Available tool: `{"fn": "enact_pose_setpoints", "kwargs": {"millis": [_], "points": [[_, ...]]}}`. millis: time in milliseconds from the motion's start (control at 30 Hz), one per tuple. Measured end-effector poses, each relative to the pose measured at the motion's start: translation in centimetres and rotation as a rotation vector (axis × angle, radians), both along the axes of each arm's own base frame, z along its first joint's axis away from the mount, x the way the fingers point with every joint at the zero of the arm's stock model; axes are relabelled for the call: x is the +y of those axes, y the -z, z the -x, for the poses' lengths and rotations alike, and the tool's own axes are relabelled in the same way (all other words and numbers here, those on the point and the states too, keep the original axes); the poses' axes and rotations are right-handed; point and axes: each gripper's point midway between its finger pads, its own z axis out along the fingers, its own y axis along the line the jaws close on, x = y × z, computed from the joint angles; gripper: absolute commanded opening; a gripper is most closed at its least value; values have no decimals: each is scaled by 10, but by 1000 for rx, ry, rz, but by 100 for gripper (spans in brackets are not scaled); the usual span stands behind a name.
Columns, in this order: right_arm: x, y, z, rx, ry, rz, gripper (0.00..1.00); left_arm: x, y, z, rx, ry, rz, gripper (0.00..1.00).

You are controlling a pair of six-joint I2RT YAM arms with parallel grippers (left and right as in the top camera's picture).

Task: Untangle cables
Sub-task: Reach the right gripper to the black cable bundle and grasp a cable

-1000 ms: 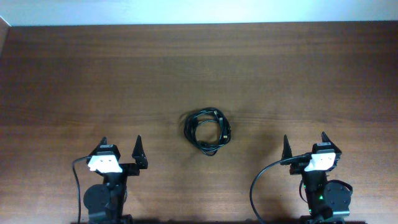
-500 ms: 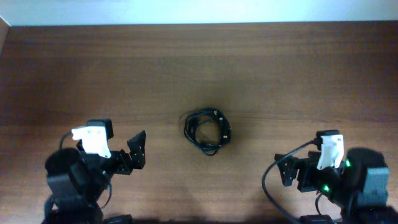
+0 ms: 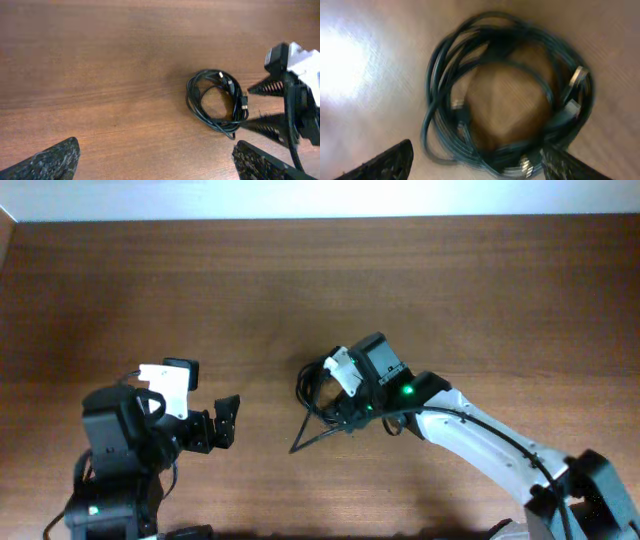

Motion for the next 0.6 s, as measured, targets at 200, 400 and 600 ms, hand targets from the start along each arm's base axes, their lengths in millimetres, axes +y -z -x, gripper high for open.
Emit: {"fn": "enact_pose_setpoints", "kwargs": {"millis": [200,400,600], "points": [[-1,53,-8,88,83,56,75,2,16,-14,64,4,6,99],[27,34,-2,153,70,-50,78,2,15,-14,61,4,5,99],[53,18,27,178,-60,-15,77,2,15,-14,61,5,5,99]]}}
